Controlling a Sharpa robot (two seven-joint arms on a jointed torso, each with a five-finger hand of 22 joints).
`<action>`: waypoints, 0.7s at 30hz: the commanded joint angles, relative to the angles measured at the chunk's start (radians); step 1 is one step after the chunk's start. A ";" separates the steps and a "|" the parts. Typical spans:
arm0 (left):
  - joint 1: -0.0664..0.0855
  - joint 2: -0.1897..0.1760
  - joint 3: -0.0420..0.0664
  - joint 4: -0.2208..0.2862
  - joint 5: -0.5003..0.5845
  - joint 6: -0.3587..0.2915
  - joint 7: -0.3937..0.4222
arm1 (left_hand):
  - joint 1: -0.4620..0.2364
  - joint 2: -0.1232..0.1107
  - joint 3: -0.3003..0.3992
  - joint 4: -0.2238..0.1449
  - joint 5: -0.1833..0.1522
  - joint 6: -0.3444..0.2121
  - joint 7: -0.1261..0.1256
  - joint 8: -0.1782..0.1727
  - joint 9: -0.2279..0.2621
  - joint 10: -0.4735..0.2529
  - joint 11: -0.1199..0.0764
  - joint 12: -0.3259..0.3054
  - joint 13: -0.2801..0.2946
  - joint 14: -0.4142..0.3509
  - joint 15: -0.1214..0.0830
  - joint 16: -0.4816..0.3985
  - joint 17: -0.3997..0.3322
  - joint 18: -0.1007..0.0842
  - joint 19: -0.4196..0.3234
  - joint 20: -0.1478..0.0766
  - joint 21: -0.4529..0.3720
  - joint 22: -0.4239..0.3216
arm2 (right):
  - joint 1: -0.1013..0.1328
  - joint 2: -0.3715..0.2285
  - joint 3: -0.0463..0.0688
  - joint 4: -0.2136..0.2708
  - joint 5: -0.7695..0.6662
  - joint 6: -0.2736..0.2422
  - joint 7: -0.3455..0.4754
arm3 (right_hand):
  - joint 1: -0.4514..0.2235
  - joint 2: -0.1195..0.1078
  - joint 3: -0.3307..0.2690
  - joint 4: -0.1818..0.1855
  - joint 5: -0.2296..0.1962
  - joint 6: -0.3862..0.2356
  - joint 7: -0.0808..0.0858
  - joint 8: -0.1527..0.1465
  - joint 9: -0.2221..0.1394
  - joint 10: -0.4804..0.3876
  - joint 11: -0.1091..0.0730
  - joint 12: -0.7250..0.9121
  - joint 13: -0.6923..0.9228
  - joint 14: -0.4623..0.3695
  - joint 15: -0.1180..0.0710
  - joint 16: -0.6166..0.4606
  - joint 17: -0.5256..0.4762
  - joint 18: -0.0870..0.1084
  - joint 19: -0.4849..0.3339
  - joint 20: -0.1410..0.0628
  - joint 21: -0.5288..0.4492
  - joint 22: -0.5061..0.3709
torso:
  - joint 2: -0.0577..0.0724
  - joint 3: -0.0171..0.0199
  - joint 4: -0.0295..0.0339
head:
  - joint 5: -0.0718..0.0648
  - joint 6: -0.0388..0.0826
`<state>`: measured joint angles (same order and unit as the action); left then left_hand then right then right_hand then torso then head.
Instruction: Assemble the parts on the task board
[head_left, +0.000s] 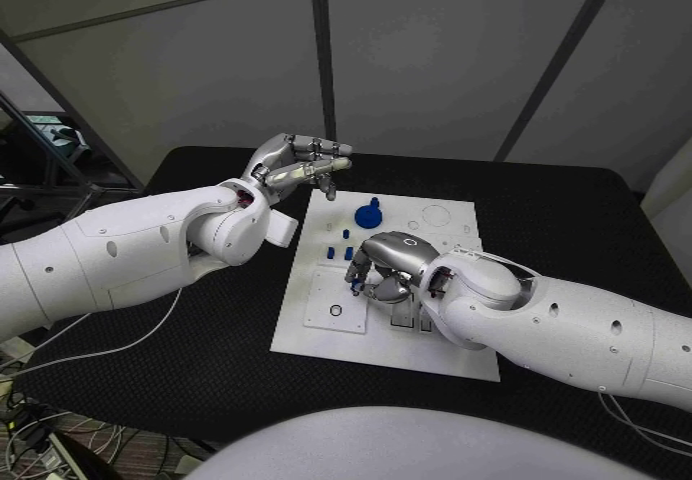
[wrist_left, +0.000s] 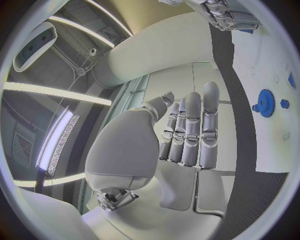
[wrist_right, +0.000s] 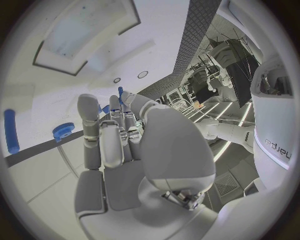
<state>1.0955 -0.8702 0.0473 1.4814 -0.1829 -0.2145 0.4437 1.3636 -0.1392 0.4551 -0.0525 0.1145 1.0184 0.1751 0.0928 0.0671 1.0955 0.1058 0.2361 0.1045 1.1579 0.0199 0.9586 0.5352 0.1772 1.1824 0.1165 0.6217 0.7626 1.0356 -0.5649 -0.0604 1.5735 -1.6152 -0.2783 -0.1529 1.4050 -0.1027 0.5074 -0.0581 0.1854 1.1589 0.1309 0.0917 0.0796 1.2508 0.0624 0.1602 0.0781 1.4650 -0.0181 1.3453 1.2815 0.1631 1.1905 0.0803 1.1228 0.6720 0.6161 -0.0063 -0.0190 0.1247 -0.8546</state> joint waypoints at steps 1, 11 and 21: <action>0.002 -0.001 0.001 0.001 0.004 0.002 0.005 | 0.001 0.002 -0.005 -0.001 -0.004 -0.003 0.000 0.003 0.002 -0.009 0.000 0.002 -0.001 -0.006 0.002 -0.004 -0.001 0.005 -0.008 -0.002 -0.006 -0.001 | 0.001 -0.002 0.000 0.006 -0.009 0.041 -0.004 | -0.008 0.003 0.007 -0.001 0.003 -0.001 0.006 0.000 0.001 0.000 -0.002 -0.005 0.001 0.058 -0.004 0.006 0.001 -0.009 0.001 -0.001 0.002 0.000 | -0.001 -0.0005 -0.0003 | 0.004 -0.003; 0.002 -0.002 0.001 0.003 0.004 0.003 0.005 | 0.001 0.003 -0.005 -0.001 -0.004 -0.003 0.000 0.004 0.002 -0.009 0.000 0.002 -0.001 -0.007 0.003 -0.004 -0.002 0.005 -0.009 -0.002 -0.007 -0.001 | 0.001 0.000 0.000 0.003 -0.028 0.041 -0.023 | -0.008 0.002 0.006 -0.002 0.003 -0.001 0.006 -0.001 0.001 0.000 -0.002 -0.005 0.001 0.058 -0.004 0.007 0.001 -0.009 0.001 -0.001 0.002 0.001 | -0.001 -0.0002 0.0004 | 0.008 -0.004; 0.002 -0.002 0.001 0.005 0.004 0.001 0.008 | 0.002 0.003 -0.005 -0.001 -0.004 -0.003 0.000 0.004 0.002 -0.009 0.001 0.002 -0.001 -0.008 0.003 -0.004 -0.002 0.005 -0.009 -0.002 -0.007 -0.001 | 0.001 0.010 0.000 -0.014 -0.048 0.052 -0.043 | -0.013 -0.001 0.004 -0.002 0.003 0.000 0.006 -0.001 0.001 0.001 -0.001 -0.004 0.001 0.058 -0.004 0.007 0.001 -0.009 0.000 0.000 0.003 0.001 | -0.001 -0.0003 0.0003 | 0.007 -0.007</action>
<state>1.0956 -0.8725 0.0472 1.4836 -0.1827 -0.2146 0.4438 1.3636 -0.1392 0.4552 -0.0525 0.1145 1.0184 0.1750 0.0928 0.0680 1.0956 0.1058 0.2361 0.1045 1.1579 0.0199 0.9586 0.5342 0.1771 1.1787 0.1127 0.6179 0.7628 1.0354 -0.5572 -0.0603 1.5613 -1.6426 -0.2416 -0.1812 1.4036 -0.1042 0.5092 -0.0601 0.1851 1.1579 0.1300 0.0889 0.0792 1.2505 0.0627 0.1582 0.0787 1.4650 -0.0181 1.3495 1.2815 0.1630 1.1905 0.0803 1.1228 0.6726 0.6146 -0.0068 -0.0191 0.1324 -0.8603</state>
